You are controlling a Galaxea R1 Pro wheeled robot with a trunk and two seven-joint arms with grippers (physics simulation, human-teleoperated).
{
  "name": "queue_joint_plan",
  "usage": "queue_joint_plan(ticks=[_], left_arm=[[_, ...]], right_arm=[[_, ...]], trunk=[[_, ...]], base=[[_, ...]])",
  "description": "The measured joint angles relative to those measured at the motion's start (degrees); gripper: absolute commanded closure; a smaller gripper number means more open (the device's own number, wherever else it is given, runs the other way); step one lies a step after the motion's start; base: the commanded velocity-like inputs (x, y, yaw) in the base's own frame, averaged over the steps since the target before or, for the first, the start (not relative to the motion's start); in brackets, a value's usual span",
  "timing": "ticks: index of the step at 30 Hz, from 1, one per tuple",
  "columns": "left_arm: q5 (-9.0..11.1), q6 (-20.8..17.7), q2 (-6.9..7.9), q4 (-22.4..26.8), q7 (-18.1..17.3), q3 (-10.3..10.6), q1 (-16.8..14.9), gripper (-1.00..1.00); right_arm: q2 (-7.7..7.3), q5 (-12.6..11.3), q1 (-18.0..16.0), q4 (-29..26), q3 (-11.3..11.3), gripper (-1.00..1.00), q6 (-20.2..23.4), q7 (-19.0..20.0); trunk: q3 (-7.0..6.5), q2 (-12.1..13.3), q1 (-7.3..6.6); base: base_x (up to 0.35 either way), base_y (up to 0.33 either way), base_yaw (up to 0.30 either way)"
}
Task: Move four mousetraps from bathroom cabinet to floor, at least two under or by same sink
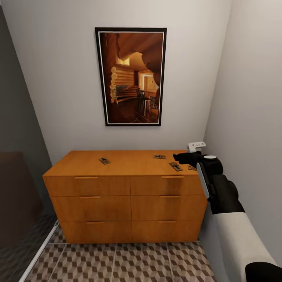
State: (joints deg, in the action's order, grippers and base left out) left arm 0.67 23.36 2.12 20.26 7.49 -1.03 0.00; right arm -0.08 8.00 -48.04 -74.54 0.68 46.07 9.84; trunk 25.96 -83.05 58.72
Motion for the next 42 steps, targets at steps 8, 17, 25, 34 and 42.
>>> queue_joint_plan(ticks=[8,17,25,34,42], left_arm=[[0.0,0.0,0.0,-0.1,0.0,0.0,0.0,-1.0],[0.0,0.0,0.0,-0.1,0.0,0.0,0.0,-1.0],[0.0,0.0,0.0,-0.1,0.0,0.0,0.0,-1.0],[0.0,0.0,0.0,-0.2,0.0,0.0,0.0,-1.0],[0.0,0.0,0.0,-0.5,0.0,0.0,0.0,-1.0]], right_arm=[[0.0,0.0,0.0,0.4,0.0,-1.0,-0.2,0.0],[-0.05,-0.1,0.1,0.6,-0.1,-1.0,-0.4,0.2],[-0.07,-0.2,0.4,2.7,-0.1,-1.0,-3.2,1.2],[-0.07,-0.2,0.4,4.1,-0.2,-1.0,-4.0,6.3],[-0.09,-0.3,0.4,4.3,-1.7,-1.0,-4.1,7.9]], trunk=[[0.72,0.0,-0.01],[1.02,0.0,0.0],[1.04,0.0,0.01],[1.04,0.0,0.0],[1.04,0.0,0.0]], base=[[0.148,-0.128,0.0],[0.097,-0.091,0.0],[0.008,-0.008,0.0],[0.0,0.0,0.0],[0.0,0.0,0.0]])
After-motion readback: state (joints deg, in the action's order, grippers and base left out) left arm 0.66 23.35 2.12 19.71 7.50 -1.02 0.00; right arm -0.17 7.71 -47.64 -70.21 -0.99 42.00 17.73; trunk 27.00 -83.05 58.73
